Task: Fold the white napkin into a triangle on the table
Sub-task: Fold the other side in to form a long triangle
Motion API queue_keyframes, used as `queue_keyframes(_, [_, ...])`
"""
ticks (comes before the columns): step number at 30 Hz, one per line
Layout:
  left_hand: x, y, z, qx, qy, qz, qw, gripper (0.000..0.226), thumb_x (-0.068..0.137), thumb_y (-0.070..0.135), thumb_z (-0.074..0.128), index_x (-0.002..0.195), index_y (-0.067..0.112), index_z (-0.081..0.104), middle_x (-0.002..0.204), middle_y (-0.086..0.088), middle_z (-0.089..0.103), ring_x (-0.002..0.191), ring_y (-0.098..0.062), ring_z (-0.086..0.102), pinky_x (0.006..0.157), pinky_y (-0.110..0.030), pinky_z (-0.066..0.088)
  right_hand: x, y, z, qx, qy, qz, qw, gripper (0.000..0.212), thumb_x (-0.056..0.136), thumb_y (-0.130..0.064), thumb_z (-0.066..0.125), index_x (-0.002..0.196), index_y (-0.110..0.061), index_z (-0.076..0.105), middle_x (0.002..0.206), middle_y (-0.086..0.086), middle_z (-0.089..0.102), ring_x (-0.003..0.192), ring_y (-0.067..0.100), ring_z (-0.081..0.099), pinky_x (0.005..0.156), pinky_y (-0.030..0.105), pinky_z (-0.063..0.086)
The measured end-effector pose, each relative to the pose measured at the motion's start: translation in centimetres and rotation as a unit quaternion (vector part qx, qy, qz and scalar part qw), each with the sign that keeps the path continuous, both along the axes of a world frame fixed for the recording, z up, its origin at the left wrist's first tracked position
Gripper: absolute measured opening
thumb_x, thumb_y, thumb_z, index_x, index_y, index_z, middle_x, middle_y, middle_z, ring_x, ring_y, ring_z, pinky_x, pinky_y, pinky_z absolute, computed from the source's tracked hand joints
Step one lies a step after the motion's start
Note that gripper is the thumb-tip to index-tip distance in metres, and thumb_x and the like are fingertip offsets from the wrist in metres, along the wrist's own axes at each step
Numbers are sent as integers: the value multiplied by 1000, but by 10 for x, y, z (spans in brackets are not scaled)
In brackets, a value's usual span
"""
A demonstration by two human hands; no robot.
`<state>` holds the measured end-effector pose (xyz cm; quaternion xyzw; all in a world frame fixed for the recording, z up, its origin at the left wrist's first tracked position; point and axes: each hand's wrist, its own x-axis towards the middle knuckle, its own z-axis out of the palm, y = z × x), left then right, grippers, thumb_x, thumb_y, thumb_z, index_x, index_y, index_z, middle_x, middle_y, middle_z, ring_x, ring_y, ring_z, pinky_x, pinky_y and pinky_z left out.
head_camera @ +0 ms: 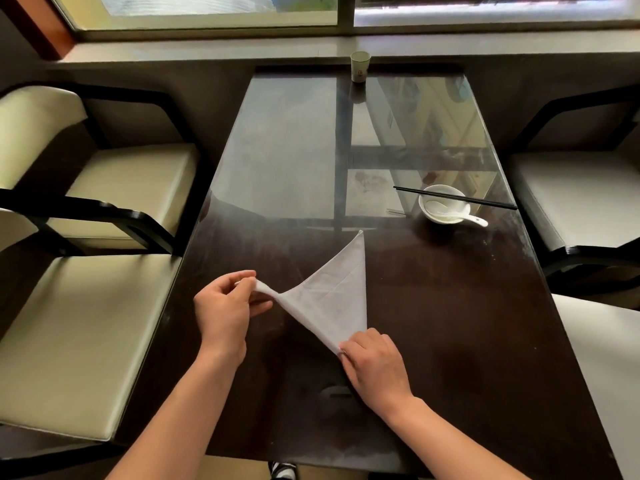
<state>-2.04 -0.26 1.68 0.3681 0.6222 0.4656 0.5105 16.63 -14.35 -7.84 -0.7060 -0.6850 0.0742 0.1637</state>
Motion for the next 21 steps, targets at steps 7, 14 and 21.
queue_keyframes(7, [18,29,17,35,34,-178,983,29,81,-12,67,97,9,77,88,-19,76,85,-29,76,75,-38,64,7,4,2,-95,165,-117,975,11,94,-30,63,90,-22,69,79,-3,63,73,14,57,62,25,42])
queue_keyframes(14, [65,84,14,78,170,-286,940,13,83,17,81,81,30,79,79,6,78,76,-9,72,74,-27,58,17,10,-1,-128,261,-186,939,11,97,-31,60,96,-23,68,86,-3,73,80,18,66,68,33,50])
queue_keyframes(21, [129,128,-9,20,188,-379,906,7,85,10,77,90,14,78,73,6,73,58,4,62,65,-20,50,27,17,-5,-130,248,-237,930,19,97,-39,57,107,-29,71,98,-8,74,92,15,67,74,31,52])
